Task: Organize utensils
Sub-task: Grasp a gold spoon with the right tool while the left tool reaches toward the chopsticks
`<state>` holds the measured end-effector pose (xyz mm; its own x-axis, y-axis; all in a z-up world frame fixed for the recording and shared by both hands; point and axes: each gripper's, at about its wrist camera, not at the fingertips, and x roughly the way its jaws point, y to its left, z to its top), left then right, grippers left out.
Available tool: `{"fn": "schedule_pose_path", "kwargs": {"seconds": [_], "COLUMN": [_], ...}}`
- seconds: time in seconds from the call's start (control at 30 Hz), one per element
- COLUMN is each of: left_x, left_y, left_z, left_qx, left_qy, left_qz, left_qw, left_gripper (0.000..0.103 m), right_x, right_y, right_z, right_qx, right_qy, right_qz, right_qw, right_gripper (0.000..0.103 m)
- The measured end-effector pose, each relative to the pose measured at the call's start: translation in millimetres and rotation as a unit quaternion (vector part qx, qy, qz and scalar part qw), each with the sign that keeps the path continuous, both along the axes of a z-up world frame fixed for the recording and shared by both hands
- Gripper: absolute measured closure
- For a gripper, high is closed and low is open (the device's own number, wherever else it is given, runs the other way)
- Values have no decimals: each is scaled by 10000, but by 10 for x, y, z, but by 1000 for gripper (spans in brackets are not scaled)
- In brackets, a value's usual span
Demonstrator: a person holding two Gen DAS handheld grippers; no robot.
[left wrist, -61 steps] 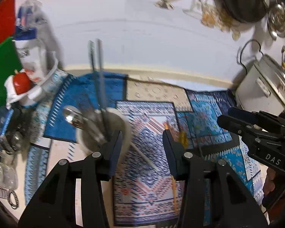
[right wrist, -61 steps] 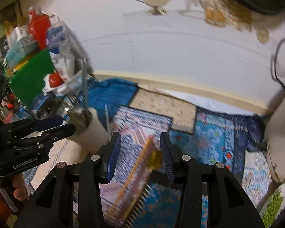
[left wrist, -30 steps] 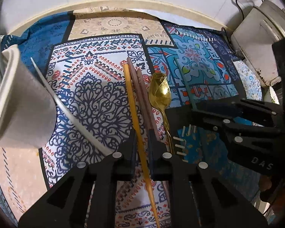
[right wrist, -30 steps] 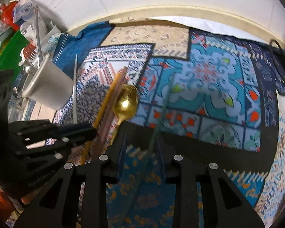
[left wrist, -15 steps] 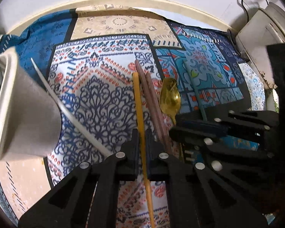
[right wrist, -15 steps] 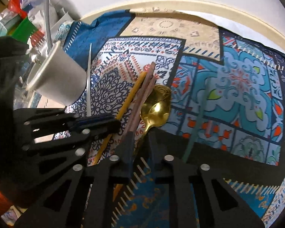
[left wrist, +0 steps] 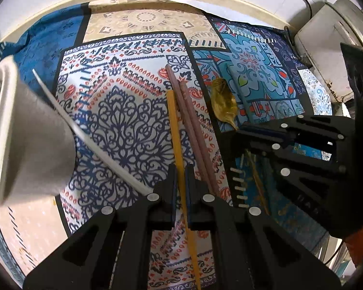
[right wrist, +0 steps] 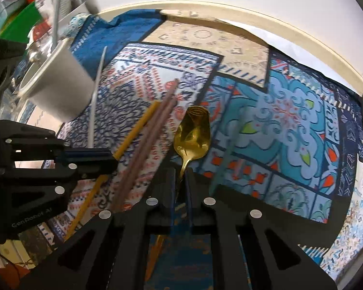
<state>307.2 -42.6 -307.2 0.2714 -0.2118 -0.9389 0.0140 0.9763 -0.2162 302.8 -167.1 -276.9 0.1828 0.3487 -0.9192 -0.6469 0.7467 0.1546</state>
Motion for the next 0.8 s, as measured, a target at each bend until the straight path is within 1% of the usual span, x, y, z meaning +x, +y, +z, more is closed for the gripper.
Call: {"fn": "schedule_pose_path", "kwargs": {"seconds": [0.17, 0.2, 0.27, 0.33, 0.37, 0.43, 0.5, 0.67, 0.7, 0.73, 0.8], "left_x": [130, 154, 196, 240, 256, 273, 302, 356, 372, 368, 387], "left_y": [-7, -10, -24, -44, -47, -42, -20, 9, 13, 16, 8], "left_z": [-9, -10, -9, -15, -17, -18, -23, -42, -46, -43, -44], "left_qx": [-10, -7, 24, 52, 57, 40, -33, -197, -220, -224, -210], "left_qy": [37, 41, 30, -6, -33, -73, -75, 4, 17, 18, 30], "left_qz": [-15, -19, -55, -78, -85, -87, -77, -82, -87, -90, -88], "left_qw": [10000, 10000, 10000, 10000, 9999, 9999, 9999, 9998, 9997, 9997, 9997], "left_gripper": [98, 98, 98, 97, 97, 97, 97, 97, 97, 97, 97], "right_x": [101, 107, 158, 216, 231, 274, 313, 331, 337, 323, 326], "right_y": [11, 14, 21, 34, 34, 53, 88, 221, 272, 309, 321], "right_z": [1, -1, -9, -9, -5, -9, -17, -38, -51, -59, -68], "right_qx": [-81, -89, -33, 27, 55, 83, 74, -30, -94, -194, -193], "right_qy": [-3, 14, 69, 107, 110, 118, 16, -316, -410, -548, -599], "right_qz": [-280, -324, -450, -576, -637, -696, -764, -688, -643, -611, -551], "right_qw": [9996, 9994, 9990, 9983, 9979, 9975, 9970, 9971, 9970, 9964, 9965], "right_gripper": [96, 94, 86, 69, 67, 67, 67, 67, 68, 72, 72]}}
